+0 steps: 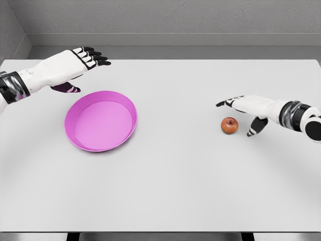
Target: Put the apple on the plate with both arms
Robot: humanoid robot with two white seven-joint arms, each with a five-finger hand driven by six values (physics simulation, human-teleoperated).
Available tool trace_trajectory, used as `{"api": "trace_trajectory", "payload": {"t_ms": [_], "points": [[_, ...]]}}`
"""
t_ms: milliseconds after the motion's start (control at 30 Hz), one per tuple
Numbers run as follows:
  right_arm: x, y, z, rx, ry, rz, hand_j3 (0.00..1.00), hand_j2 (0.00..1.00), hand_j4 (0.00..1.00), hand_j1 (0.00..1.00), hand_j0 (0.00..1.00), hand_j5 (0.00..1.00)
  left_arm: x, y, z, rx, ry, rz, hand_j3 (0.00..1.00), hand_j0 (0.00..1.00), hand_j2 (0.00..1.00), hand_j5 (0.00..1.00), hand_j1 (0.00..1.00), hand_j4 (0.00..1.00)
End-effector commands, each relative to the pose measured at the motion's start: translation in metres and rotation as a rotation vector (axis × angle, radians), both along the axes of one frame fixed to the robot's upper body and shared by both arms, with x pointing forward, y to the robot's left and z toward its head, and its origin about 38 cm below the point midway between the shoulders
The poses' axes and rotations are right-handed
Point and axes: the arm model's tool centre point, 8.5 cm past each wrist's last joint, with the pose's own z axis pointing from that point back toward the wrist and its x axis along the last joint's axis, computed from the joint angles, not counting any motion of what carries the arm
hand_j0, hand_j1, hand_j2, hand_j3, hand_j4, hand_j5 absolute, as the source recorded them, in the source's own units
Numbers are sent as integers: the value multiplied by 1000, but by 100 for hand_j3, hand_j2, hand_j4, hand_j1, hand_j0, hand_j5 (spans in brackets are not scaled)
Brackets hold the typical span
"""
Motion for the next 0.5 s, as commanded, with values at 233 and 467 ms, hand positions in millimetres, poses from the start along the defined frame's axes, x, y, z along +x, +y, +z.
{"api": "trace_trajectory", "payload": {"t_ms": [233,467], "points": [[-3,0,-17,-21,44,-1,100,100,100,100,100,100,1,-1,0,10,-8,0,100,100,100,100,100,100],[-5,2,-20,-22,52,11,82,82,82,82,82,82,0,-1,0,11,-8,-1,100,100,100,100,100,100]]}}
